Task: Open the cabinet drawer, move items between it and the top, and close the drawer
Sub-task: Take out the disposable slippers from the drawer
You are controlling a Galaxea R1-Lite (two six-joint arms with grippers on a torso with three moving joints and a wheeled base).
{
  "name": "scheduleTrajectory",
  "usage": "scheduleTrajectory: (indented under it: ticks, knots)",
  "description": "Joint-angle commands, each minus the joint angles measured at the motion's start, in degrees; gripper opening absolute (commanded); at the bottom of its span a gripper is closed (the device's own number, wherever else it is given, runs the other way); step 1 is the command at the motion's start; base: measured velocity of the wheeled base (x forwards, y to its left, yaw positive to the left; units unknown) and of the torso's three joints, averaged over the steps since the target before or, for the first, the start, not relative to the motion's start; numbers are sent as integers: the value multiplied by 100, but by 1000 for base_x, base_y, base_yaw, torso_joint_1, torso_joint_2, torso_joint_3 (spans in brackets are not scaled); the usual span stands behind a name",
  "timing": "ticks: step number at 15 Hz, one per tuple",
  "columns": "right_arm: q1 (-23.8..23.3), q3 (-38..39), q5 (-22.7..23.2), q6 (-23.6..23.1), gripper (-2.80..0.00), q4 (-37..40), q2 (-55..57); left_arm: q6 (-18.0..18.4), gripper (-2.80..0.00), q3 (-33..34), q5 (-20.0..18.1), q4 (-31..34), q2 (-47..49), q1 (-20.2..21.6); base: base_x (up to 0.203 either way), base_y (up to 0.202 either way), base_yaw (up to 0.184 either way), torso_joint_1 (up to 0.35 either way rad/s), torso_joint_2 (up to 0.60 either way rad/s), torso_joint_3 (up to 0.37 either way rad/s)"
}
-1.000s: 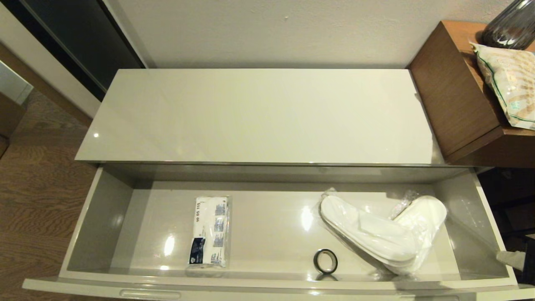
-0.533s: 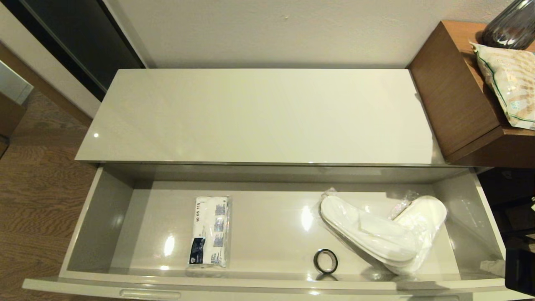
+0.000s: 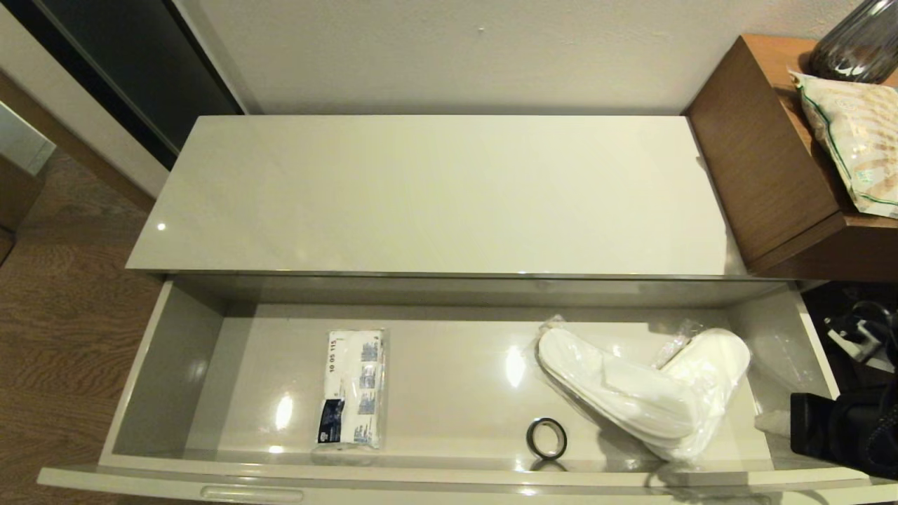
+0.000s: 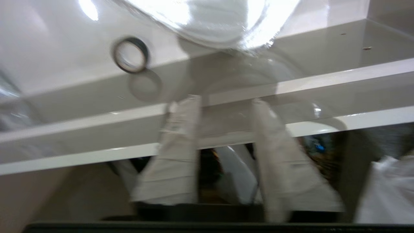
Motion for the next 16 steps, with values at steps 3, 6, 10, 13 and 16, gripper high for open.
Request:
scheduleTrajectory:
  ticks: [3, 6, 10, 13, 16]
  knots:
    - [-2, -457, 62, -825, 0, -180, 853, -5, -280, 0, 4, -8, -2, -2, 0, 0, 0, 0, 0, 0]
    - [-204, -1100, 51, -2211, 0, -690, 1929, -5, -280, 0, 4, -8, -2, -2, 0, 0, 0, 0, 0, 0]
    - [-544, -1808, 4, -3614, 0, -1639, 3279, -5, -280, 0, 4, -8, -2, -2, 0, 0, 0, 0, 0, 0]
    - [-585, -1900, 12, -3726, 0, -2128, 3890, -5, -280, 0, 4, -8, -2, -2, 0, 0, 0, 0, 0, 0]
    - [-501, -1882, 68, -3710, 0, -2172, 4020, -5, -280, 0, 4, -8, -2, -2, 0, 0, 0, 0, 0, 0]
